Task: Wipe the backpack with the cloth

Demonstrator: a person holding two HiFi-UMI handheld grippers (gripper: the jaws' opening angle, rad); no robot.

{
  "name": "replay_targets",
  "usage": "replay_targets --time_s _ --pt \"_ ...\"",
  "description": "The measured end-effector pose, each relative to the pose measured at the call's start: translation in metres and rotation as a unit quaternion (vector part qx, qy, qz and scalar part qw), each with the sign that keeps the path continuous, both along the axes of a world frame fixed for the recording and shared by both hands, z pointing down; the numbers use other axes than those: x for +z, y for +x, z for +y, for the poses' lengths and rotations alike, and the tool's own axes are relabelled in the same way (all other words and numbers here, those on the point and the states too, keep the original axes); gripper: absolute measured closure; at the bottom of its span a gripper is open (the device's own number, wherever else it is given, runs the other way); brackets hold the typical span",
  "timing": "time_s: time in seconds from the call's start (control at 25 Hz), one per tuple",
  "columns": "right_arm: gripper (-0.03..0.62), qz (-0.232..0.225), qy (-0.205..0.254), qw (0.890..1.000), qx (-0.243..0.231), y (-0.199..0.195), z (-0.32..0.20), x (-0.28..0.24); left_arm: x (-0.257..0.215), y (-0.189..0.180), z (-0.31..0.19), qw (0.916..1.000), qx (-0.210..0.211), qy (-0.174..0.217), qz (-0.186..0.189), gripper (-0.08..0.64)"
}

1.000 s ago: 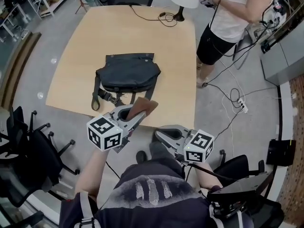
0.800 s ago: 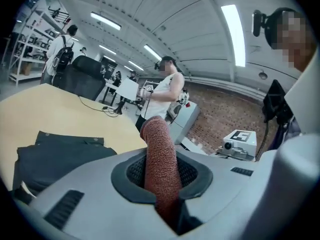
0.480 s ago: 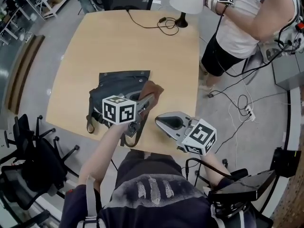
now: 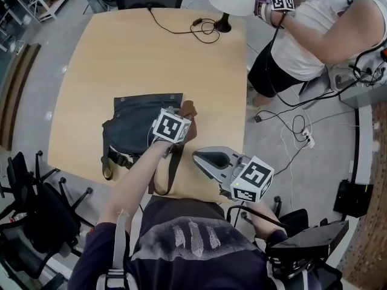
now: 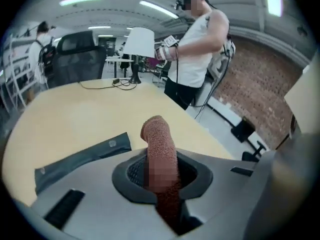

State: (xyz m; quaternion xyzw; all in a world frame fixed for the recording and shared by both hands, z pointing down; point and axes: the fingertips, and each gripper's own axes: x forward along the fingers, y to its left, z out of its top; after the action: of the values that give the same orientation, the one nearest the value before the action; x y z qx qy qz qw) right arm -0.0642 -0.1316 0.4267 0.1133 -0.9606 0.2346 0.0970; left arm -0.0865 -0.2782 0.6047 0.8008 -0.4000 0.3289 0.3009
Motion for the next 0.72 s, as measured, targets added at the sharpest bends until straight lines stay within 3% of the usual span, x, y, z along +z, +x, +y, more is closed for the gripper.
replay_targets --time_s 0.12,0.2,0.44,0.72 --pt "0.589 0.009 0.007 1.000 -0.003 -0.002 -0.002 0.000 0.020 -0.006 0.008 0.9929 0.065 0.025 -0.096 0.502" --pt "0.589 0.012 0.008 1.000 -0.006 -0.002 -0.004 -0.001 0.023 -0.011 0.012 0.9860 0.085 0.048 -0.135 0.502" --pt "0.589 0.000 0.002 1.000 -0.017 -0.015 0.000 -0.006 0.021 -0.023 0.029 0.9722 0.113 0.090 -0.184 0.502" --pt "0.589 0.000 0.000 0.999 -0.036 -0.027 0.019 -0.007 0.013 -0.064 0.066 0.9649 0.099 0.122 -0.210 0.502"
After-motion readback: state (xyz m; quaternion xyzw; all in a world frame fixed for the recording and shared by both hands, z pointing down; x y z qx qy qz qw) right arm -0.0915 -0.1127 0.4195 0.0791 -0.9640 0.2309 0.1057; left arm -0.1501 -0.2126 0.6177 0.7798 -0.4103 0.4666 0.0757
